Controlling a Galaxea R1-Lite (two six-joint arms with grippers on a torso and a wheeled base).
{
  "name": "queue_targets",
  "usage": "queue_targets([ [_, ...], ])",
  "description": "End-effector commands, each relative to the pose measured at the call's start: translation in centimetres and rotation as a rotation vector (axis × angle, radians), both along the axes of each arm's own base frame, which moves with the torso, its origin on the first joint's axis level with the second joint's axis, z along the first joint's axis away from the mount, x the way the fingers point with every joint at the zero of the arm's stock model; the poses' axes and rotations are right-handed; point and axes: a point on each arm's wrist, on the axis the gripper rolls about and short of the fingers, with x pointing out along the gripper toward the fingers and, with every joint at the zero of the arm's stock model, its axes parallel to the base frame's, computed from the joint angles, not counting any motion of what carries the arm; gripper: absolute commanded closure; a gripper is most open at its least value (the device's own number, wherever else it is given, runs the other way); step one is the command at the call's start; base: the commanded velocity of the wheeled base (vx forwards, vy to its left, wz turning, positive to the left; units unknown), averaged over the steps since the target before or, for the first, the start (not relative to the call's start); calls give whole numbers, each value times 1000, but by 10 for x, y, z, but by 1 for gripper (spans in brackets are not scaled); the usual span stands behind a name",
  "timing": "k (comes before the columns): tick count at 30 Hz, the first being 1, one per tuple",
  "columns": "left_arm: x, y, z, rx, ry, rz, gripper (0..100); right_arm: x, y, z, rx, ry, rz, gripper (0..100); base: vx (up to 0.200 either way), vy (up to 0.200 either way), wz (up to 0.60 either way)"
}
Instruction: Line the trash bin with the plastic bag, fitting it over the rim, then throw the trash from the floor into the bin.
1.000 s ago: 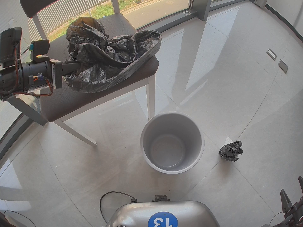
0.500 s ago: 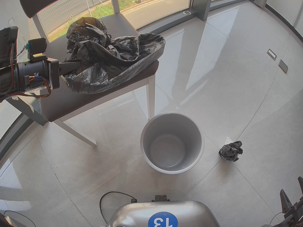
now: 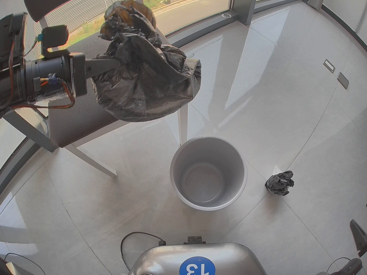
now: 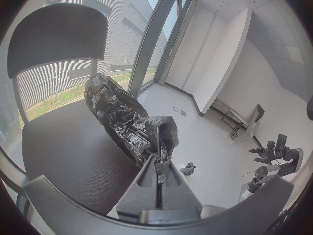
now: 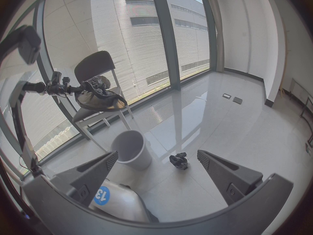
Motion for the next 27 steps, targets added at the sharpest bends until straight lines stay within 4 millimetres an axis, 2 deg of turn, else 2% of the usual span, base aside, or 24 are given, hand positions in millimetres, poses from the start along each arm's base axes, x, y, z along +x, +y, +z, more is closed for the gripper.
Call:
queue_targets([
  [1,-7,-28,26,-62,-50,-112,100,38,6,44,21,204,151,0,0,0,0],
  [3,-7,-29,26,-63,-51,-114,100,40,6,45,23,210,159,0,0,0,0],
  [4,-12,-38,34,-75,-69,-151,100,54,10,52,51,218,217,0,0,0,0],
  [8,-19,-54,44,-80,-74,-160,100,68,16,52,91,277,355,0,0,0,0],
  [11,-22,-68,54,-114,-68,-164,100,86,19,53,77,324,361,0,0,0,0],
  [21,-28,-105,77,-196,-95,-245,100,163,35,45,-49,304,414,0,0,0,0],
  [27,-34,-117,86,-230,-72,-280,100,184,45,38,-91,288,457,0,0,0,0],
])
